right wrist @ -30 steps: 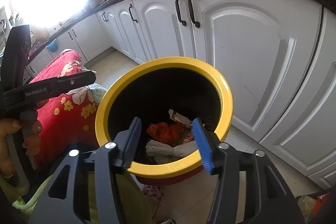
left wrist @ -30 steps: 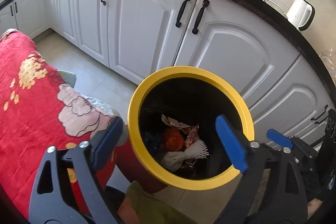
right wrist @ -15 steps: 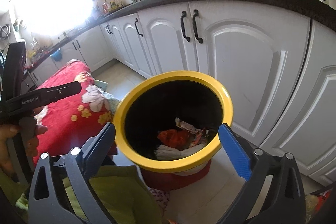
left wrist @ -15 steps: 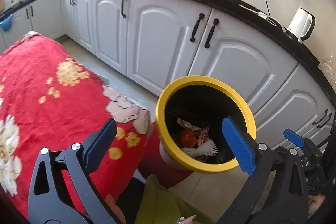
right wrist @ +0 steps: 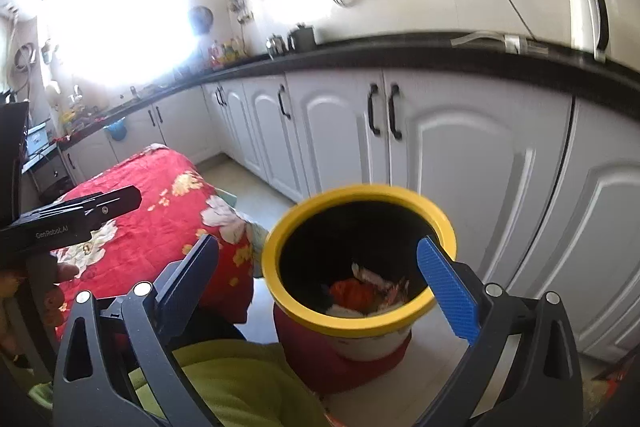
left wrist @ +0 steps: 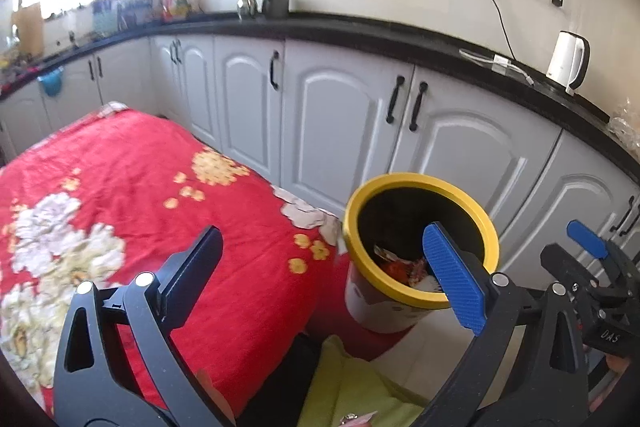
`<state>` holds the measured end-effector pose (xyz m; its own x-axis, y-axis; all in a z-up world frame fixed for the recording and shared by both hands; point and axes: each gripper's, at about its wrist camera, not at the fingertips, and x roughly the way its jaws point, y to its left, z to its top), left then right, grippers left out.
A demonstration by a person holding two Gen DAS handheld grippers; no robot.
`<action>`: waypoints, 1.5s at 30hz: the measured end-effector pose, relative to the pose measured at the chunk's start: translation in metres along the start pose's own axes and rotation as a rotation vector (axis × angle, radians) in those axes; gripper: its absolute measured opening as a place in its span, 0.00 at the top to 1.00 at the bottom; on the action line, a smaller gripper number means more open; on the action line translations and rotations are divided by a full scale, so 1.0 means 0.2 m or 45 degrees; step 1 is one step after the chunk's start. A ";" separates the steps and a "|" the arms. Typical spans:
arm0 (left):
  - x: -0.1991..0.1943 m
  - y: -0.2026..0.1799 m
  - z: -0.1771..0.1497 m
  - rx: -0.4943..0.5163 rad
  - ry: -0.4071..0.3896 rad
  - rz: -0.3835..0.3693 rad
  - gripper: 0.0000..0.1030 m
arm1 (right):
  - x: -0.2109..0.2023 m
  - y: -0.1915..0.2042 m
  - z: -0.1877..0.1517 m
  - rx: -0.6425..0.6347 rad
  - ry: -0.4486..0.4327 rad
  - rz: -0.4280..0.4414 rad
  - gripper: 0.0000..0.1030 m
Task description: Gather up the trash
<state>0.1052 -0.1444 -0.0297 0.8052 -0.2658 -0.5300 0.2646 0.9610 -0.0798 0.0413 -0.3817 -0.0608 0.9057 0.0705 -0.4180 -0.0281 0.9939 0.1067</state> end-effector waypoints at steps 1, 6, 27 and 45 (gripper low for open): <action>-0.03 0.01 -0.02 0.006 -0.024 0.013 0.11 | -0.01 0.01 -0.01 -0.008 -0.016 0.001 0.06; -0.16 0.04 -0.10 0.020 -0.124 0.065 0.11 | -0.10 0.10 -0.06 -0.063 -0.111 -0.006 0.06; -0.37 0.03 -0.24 0.002 -0.286 0.060 0.11 | -0.25 0.27 -0.14 -0.146 -0.303 0.001 0.06; -0.37 0.04 -0.24 -0.014 -0.288 0.074 0.11 | -0.24 0.27 -0.14 -0.140 -0.284 -0.001 0.06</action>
<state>0.0231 -0.1137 -0.0317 0.9177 -0.2194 -0.3313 0.2099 0.9756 -0.0646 -0.0156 -0.3286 -0.0608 0.9763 0.0615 -0.2073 -0.0623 0.9981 0.0029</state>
